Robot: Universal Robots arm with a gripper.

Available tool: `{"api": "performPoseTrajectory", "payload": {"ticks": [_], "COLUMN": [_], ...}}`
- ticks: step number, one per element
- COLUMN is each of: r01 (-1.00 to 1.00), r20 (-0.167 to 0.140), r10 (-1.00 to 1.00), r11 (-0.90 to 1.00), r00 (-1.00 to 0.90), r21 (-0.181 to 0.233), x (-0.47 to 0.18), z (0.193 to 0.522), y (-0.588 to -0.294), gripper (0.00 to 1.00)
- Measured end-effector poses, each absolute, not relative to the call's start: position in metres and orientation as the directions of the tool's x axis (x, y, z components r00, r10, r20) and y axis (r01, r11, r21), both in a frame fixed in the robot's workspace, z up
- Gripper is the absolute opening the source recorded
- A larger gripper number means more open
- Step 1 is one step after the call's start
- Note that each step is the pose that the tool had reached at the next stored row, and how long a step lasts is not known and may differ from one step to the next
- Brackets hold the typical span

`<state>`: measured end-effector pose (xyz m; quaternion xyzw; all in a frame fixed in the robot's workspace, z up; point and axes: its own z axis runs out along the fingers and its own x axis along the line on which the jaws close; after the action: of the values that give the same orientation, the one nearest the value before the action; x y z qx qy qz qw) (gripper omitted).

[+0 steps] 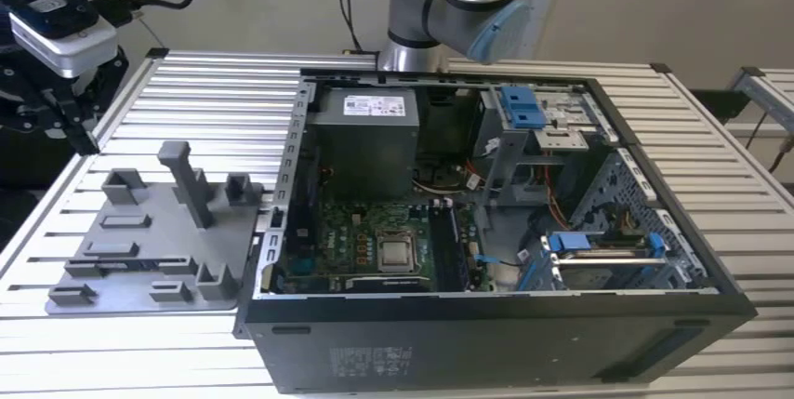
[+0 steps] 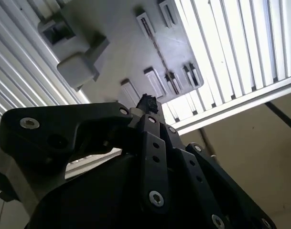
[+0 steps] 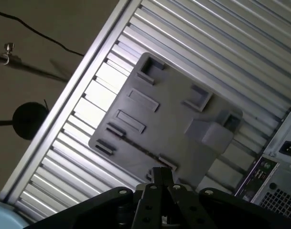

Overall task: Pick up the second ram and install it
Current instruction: 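Pick up the second ram and move it above second insertion slot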

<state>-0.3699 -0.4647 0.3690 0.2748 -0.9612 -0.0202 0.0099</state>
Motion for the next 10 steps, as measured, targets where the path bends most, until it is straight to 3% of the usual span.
{"api": "performPoseTrajectory", "payload": {"ticks": [10], "r01": [-0.627], "r20": [0.008], "r10": [-0.627], "r11": [0.778], "r00": [-0.779], "r21": [0.044], "x": [-0.3699], "z": [0.3690], "y": [-0.4647], "gripper": [0.11]}}
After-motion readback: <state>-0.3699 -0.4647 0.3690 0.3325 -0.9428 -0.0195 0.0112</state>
